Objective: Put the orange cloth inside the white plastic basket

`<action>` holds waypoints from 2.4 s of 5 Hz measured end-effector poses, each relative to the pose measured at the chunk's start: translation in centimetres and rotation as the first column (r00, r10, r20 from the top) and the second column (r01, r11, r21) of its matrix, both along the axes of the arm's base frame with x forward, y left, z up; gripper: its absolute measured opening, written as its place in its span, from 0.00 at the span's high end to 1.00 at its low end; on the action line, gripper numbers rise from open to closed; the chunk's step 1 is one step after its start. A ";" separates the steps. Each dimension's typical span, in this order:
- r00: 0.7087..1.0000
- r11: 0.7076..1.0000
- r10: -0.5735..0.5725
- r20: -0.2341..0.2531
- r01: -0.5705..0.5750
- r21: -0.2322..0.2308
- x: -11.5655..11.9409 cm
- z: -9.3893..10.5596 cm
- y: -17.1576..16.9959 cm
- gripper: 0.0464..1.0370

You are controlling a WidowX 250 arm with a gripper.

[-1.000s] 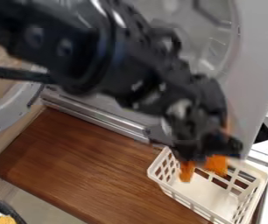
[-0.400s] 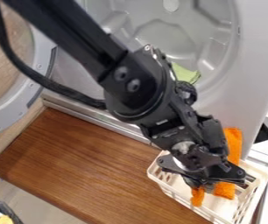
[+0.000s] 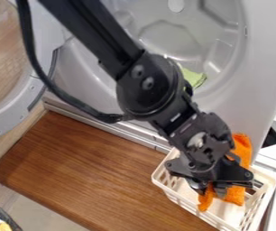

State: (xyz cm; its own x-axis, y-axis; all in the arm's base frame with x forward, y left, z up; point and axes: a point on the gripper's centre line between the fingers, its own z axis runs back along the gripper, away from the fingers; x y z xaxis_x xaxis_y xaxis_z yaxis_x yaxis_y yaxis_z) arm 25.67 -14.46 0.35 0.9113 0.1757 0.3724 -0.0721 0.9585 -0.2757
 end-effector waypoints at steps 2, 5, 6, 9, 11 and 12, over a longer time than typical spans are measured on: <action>1.000 1.000 -0.017 -0.020 0.017 0.012 0.2 1.1 -0.2 0.04; 0.998 0.999 0.036 -0.050 -0.036 -0.005 0.7 4.5 0.9 0.04; 0.998 0.999 0.038 -0.056 -0.039 -0.012 1.3 6.0 0.9 0.04; 0.995 0.998 0.059 -0.082 -0.059 -0.004 1.4 7.3 1.3 0.04; 0.995 0.998 0.058 -0.083 -0.059 -0.003 1.4 7.3 1.3 0.04; 0.995 0.998 0.058 -0.085 -0.059 -0.002 1.3 7.3 1.3 0.04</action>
State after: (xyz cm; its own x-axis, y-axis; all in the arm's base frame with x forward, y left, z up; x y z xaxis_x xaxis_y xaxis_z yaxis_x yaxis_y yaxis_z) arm 27.01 -13.13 7.61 0.9276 0.2314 0.2934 -0.1515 0.9506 -0.2708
